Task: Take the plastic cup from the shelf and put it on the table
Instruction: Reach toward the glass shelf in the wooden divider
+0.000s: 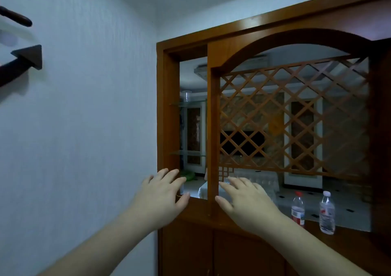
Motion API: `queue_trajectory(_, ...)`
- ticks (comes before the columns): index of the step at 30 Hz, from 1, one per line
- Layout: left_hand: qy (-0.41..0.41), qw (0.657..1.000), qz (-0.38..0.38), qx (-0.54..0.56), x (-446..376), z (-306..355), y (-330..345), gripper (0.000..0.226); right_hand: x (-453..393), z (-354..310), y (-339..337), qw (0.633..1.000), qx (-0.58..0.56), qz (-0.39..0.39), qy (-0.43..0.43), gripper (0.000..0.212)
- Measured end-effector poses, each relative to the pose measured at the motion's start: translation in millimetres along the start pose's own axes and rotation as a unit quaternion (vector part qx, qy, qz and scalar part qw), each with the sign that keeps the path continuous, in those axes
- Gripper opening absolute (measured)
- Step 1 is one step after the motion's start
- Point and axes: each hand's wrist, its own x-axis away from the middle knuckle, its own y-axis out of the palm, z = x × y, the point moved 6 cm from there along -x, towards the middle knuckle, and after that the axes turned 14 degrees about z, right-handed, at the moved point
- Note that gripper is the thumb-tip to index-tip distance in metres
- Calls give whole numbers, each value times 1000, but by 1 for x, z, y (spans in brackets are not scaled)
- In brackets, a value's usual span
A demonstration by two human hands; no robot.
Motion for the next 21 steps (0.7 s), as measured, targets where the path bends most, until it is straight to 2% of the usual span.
queue_trajectory(5,27,1000,0,-3,-9,6,24,58,-2,12,12,999,22,27,-10,63)
queue_trajectory(9,51,998,38,13,-24,24,50,59,-5,38,27,999,31,32,-14,64)
queue_trajectory(15,71,996,61,-12,-60,60,108,68,-16,103,55,999,25,37,-4,66)
queue_trajectory(21,53,998,31,-17,-101,91,176,79,-33,172,80,999,36,32,-2,67)
